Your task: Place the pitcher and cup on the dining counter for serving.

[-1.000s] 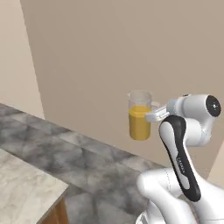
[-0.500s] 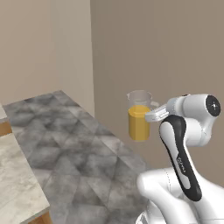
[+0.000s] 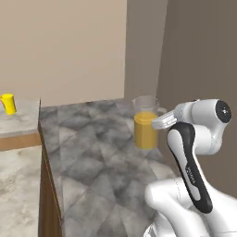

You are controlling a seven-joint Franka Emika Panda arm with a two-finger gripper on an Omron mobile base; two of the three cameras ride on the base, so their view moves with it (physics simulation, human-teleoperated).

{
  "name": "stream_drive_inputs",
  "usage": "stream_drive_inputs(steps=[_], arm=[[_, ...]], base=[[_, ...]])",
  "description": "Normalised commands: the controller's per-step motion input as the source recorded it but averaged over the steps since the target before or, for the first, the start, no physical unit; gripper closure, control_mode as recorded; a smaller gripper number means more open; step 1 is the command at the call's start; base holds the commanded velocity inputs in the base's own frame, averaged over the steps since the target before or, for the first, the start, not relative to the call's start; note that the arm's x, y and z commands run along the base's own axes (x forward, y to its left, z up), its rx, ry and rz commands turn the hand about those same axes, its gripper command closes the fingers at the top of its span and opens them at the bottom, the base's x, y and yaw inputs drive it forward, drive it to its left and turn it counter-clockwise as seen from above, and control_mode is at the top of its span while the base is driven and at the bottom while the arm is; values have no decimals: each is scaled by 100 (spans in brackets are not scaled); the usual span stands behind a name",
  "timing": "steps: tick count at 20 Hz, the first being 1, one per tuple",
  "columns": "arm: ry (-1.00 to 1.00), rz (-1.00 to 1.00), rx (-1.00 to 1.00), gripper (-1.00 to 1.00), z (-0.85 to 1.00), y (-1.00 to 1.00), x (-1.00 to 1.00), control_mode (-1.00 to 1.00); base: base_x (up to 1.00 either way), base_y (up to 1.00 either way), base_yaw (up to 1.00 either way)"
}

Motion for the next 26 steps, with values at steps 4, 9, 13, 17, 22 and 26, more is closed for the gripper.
stream_drive_inputs(steps=[4,9,13,17,22,26], arm=[[0,0,0,100,0,0,0,100],[0,0,0,100,0,0,0,100],[0,0,0,100,0,0,0,100],[0,0,0,100,0,0,0,100],[0,0,0,100,0,0,0,100],[0,0,0,100,0,0,0,100]], base=[[100,-64,44],[100,-45,47],[100,-36,50],[100,-38,51],[100,-43,50],[100,-27,57]])
